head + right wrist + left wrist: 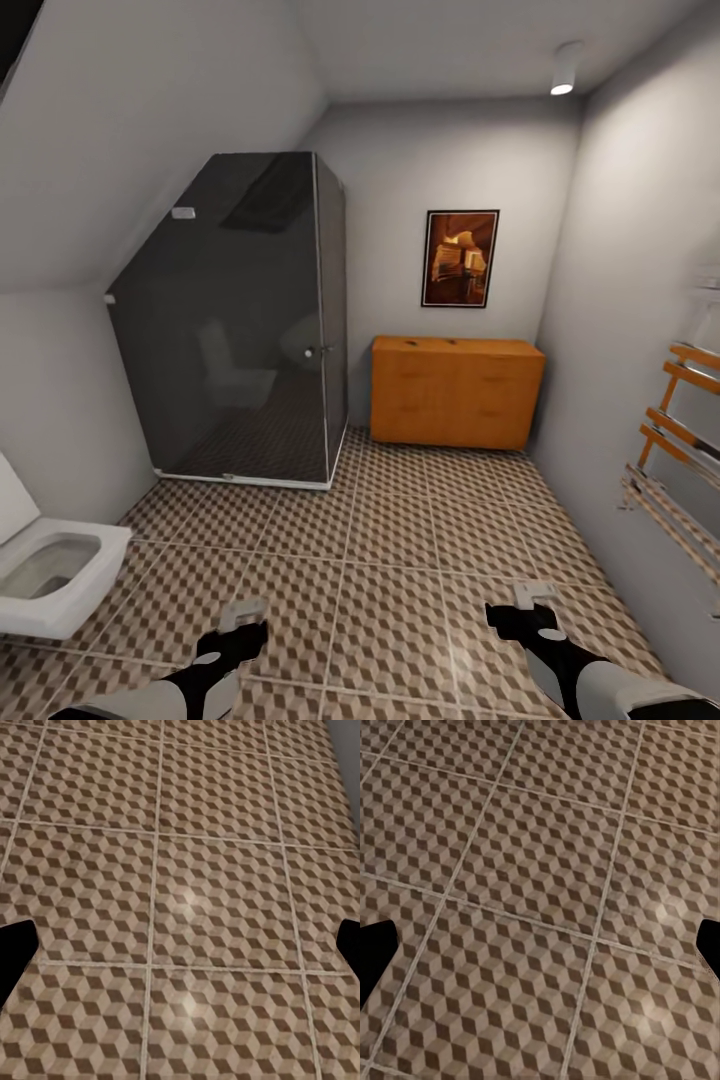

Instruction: Take the four mousetraps from the cabinet in the bathroom and place them on the bathroom floor. Make sure all four end up on the same floor surface, and ensure that at least two of them are either under or directly next to the same bathroom sink.

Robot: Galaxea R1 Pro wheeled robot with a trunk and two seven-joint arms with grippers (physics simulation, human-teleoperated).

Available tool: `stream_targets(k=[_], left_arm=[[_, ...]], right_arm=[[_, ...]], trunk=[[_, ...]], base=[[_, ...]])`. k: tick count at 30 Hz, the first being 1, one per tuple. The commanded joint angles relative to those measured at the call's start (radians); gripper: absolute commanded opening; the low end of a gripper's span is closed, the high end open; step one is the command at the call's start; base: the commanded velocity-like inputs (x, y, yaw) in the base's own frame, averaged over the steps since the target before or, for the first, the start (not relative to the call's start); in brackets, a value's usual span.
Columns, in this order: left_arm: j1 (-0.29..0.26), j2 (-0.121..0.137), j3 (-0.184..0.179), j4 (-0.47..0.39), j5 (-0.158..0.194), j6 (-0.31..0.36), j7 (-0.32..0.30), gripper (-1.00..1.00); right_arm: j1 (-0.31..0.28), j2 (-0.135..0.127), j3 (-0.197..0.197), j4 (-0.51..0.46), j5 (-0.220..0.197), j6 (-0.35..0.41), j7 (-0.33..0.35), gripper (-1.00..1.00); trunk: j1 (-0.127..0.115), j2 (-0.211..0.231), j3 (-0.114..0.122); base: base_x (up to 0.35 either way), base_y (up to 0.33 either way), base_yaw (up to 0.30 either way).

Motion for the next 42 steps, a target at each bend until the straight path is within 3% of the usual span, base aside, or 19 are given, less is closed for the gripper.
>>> stream_targets(k=[1, 15, 42], left_arm=[[-0.001, -0.001, -0.008, 0.004, 0.006, -0.006, 0.002, 1.0], [0.0, -0.001, -0.008, 0.004, 0.004, -0.006, 0.002, 1.0], [-0.001, -0.001, -0.008, 0.004, 0.003, -0.006, 0.003, 1.0]], right_arm=[[0.0, 0.0, 0.009, 0.001, -0.01, -0.003, -0.001, 1.0], [0.0, 0.0, 0.009, 0.001, -0.011, -0.003, -0.001, 1.0], [0.0, 0.0, 0.009, 0.001, -0.013, -0.003, -0.001, 1.0]], trunk=[[0.001, -0.001, 0.0], [0.001, -0.001, 0.0], [0.001, -0.001, 0.0]], base=[[0.327, 0.0, 0.0], [0.327, -0.018, 0.0], [0.322, -0.177, 0.0]])
